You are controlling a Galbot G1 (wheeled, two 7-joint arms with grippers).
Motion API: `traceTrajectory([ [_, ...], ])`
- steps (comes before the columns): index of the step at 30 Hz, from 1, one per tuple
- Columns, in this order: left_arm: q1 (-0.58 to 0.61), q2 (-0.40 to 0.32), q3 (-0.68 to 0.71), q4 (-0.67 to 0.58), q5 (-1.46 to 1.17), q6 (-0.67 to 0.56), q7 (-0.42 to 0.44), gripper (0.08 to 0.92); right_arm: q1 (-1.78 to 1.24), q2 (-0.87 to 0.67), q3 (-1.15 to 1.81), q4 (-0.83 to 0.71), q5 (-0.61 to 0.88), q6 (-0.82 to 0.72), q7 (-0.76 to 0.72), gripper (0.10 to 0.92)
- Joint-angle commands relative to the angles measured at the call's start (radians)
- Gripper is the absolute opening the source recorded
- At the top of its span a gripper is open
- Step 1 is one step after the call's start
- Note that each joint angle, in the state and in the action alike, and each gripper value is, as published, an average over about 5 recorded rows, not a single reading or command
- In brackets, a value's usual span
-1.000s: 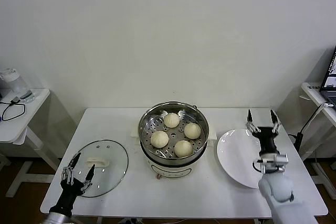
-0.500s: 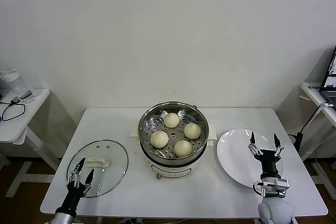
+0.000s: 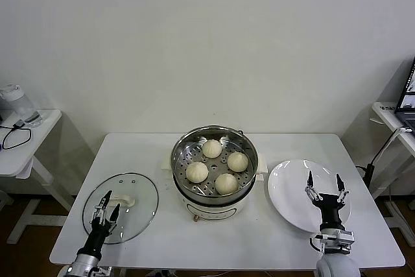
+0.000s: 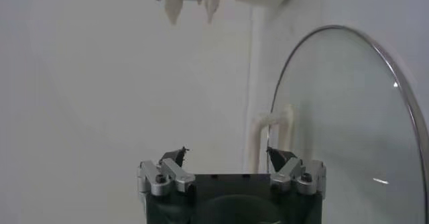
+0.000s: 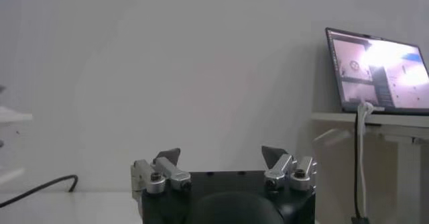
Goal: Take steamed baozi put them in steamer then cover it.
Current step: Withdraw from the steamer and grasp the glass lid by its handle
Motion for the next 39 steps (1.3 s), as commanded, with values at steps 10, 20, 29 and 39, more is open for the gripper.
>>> traceTrajectory([
  [10,-0.149,0.001,0.040,0.101,0.027,0.034,0.009,0.823,-0.017,0.009,0.020,-0.001,-0.010,0.007,-0.002,0.823],
  [20,-0.168,0.005,0.051,0.150,0.021,0.043,0.042,0.687,-0.013,0.006,0.023,0.011,-0.011,0.005,0.000,0.823],
  [29,-0.156,0.008,0.051,0.145,0.008,0.035,0.043,0.427,-0.009,0.008,0.022,0.014,-0.018,0.005,0.002,0.823],
  [39,-0.114,0.025,-0.024,0.005,-0.032,0.052,0.038,0.189,-0.003,0.016,0.017,0.008,-0.025,0.010,0.004,0.823],
])
